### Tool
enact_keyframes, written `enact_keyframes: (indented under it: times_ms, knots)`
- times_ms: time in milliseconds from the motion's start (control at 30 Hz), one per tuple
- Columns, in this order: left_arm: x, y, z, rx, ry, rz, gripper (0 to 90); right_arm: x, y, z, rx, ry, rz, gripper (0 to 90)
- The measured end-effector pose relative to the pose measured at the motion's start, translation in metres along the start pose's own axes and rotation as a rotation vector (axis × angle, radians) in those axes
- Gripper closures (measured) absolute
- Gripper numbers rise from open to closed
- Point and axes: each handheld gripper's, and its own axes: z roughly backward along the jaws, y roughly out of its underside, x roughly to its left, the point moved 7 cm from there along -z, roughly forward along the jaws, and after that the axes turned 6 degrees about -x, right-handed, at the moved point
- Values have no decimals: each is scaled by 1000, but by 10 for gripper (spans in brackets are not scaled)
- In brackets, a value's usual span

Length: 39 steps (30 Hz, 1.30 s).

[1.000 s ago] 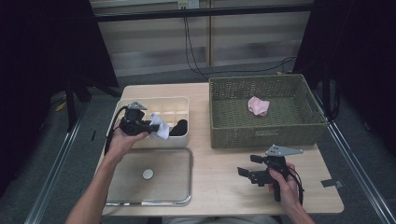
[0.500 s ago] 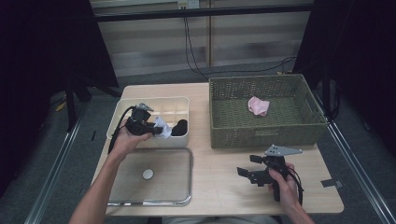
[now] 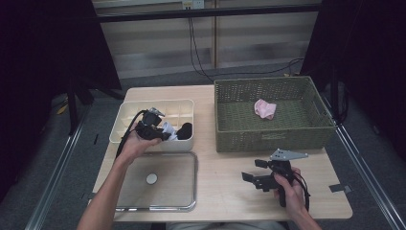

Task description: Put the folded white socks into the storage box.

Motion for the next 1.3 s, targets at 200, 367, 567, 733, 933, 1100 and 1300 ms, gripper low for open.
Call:
enact_keyframes:
  times_ms: [200, 367, 567, 733, 933, 1100, 1300]
  knots:
    - [2, 3, -5, 36, 20, 17, 683, 0, 0, 0, -1, 1, 1, 158]
    - [-1, 2, -10, 88, -1, -7, 690, 0, 0, 1, -3, -1, 6, 158]
    - [0, 3, -13, 106, 23, 9, 696, 1, 0, 1, -3, -3, 1, 158]
    - [3, 3, -12, 87, 41, 12, 688, 1, 0, 0, 2, -5, -2, 158]
    - [6, 3, -1, 8, 55, 56, 599, 0, 1, 0, 5, 3, -6, 158]
    - [10, 3, 3, -17, 54, 87, 499, 1, 1, 0, 4, -1, 0, 158]
    - [16, -6, 8, -99, 41, 128, 376, 0, 1, -1, 10, 0, -2, 158]
